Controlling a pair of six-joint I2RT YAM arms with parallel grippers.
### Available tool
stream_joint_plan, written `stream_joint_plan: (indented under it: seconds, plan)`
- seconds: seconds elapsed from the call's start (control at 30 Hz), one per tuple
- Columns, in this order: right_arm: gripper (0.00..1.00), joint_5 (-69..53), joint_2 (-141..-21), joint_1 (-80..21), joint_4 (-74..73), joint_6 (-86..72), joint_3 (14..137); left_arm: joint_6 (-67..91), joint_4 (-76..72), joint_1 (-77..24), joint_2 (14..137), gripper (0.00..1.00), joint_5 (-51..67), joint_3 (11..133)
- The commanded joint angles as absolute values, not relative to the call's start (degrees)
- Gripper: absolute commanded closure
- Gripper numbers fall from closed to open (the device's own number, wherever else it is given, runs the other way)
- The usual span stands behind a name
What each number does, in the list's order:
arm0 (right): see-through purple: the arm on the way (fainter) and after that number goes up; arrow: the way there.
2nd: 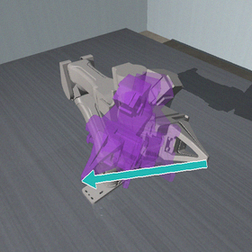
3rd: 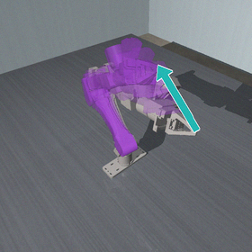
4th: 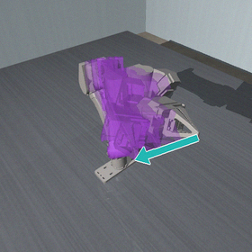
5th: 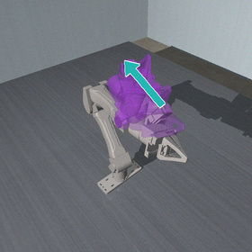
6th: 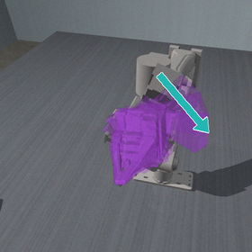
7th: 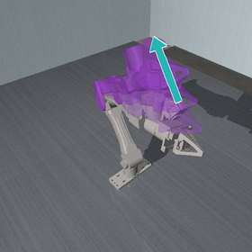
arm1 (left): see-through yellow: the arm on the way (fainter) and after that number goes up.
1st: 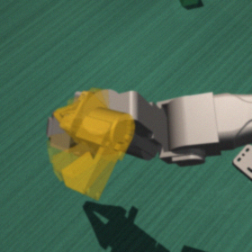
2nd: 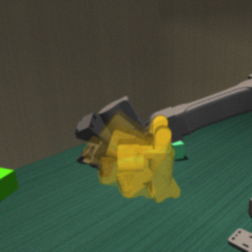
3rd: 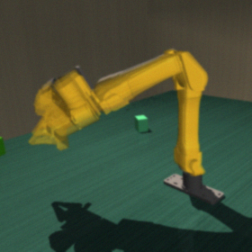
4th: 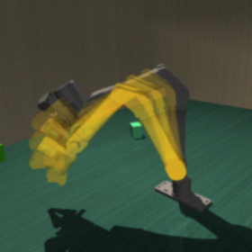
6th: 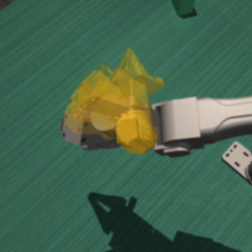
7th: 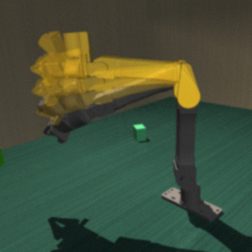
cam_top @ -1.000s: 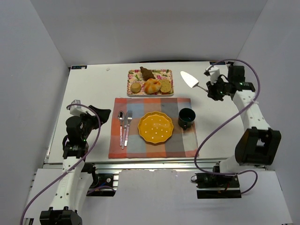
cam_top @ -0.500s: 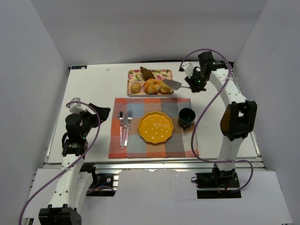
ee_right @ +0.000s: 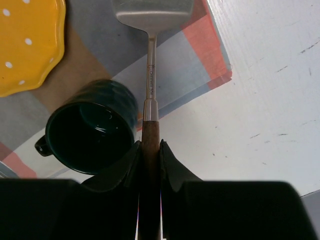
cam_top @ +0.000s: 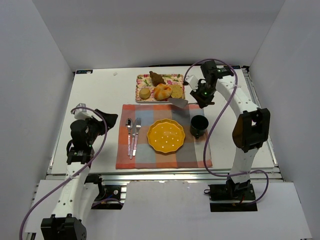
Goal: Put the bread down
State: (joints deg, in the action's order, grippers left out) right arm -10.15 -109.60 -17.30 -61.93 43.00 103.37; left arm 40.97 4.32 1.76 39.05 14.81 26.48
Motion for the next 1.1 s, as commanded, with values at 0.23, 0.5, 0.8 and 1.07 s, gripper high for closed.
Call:
stream_joint_plan:
  seconds: [0.23, 0.5, 0.8, 1.07]
  plan:
    - [1.0, -4.57, -110.3, -21.97, -59.94, 30.06, 104.77, 41.13, 3.87, 1.85, 36.48, 0.16, 14.24, 25.58]
    - [1.0, -4.05, -111.97, -22.15, -61.09, 28.57, 106.26, 40.96, 4.22, 1.85, 35.86, 0.16, 13.97, 25.05]
    - [1.0, -4.13, -115.66, -22.15, -60.38, 26.55, 109.5, 40.87, 4.13, 1.85, 36.56, 0.16, 14.06, 25.4]
    - [1.0, -4.83, -117.51, -23.99, -58.27, 20.31, 110.3, 41.22, 4.39, 1.85, 36.74, 0.16, 13.89, 25.66]
